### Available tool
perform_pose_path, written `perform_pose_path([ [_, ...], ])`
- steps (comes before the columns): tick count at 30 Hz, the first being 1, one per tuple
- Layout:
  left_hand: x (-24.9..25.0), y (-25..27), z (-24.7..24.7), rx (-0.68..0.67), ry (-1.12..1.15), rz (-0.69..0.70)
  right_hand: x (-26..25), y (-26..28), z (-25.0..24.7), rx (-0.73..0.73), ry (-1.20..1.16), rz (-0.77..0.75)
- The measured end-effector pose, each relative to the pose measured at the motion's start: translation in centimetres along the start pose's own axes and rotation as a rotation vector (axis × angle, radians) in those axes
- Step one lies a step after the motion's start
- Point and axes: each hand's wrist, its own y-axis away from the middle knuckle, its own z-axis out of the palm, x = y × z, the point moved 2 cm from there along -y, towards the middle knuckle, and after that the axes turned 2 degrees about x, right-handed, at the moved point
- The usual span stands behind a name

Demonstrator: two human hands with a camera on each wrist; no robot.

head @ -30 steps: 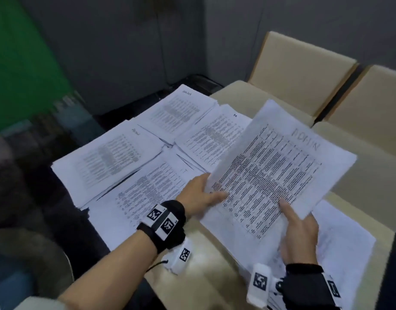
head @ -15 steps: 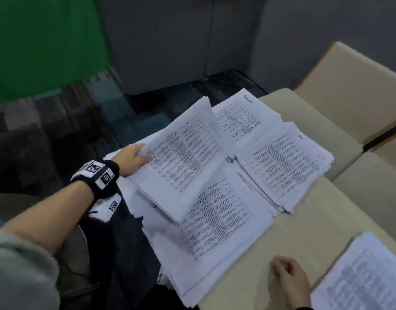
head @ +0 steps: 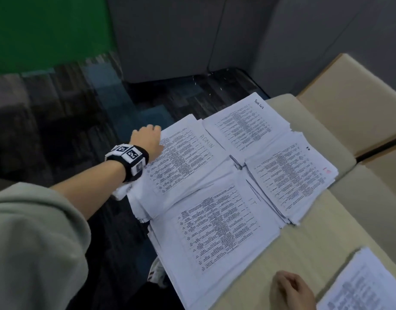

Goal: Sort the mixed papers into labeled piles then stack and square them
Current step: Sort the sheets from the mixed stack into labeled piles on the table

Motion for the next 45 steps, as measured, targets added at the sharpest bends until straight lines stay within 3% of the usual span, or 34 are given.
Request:
perform_pose_path([
  [4,8.1,2.3,-1.0,-0.065,0.323,0.104,-0.2,-0.7,-2.1,0.011,-0.071,-0.036],
  [10,23.9,10.0,-0.7,-0.221,0.711,0.295,2.7,-3.8,-9.4,0.177,-0.124,-0.072],
  [13,30.9,14.0,1.2,-0.294,0.733,0.373,5.4,-5.2,-13.8,0.277,-0.009,-0.035],
  [16,37.4,18.3,4.5,-0.378,0.715,0.413,8.6,-6.1,-18.5,0.383,0.164,0.113],
  [21,44.9,24.7,11.2,-0.537,0.555,0.450,13.2,-7.4,-22.7,0.413,0.214,0.277],
  [25,47.7,28.1,14.9,-0.584,0.337,0.523,14.2,-8.1,-23.6,0.364,0.187,0.225],
  [28,48.4,29.5,15.4,-0.488,0.249,0.518,14.6,-8.4,-23.8,0.346,0.129,0.230],
  [31,49.0,29.7,14.9,-0.351,0.192,0.513,14.5,-8.3,-24.2,0.413,0.017,0.195],
  [34,49.4,29.0,14.2,-0.300,0.162,0.474,14.5,-7.9,-24.5,0.450,-0.031,0.130],
  [39,49.9,27.5,14.0,-0.326,0.179,0.394,15.4,-6.6,-25.9,0.557,0.010,0.086],
  [43,51.0,26.7,13.9,-0.350,0.024,0.471,15.9,-5.4,-27.0,0.750,-0.029,-0.008],
  [45,51.2,26.4,14.0,-0.357,-0.092,0.526,15.8,-5.0,-27.4,0.776,-0.073,-0.021],
])
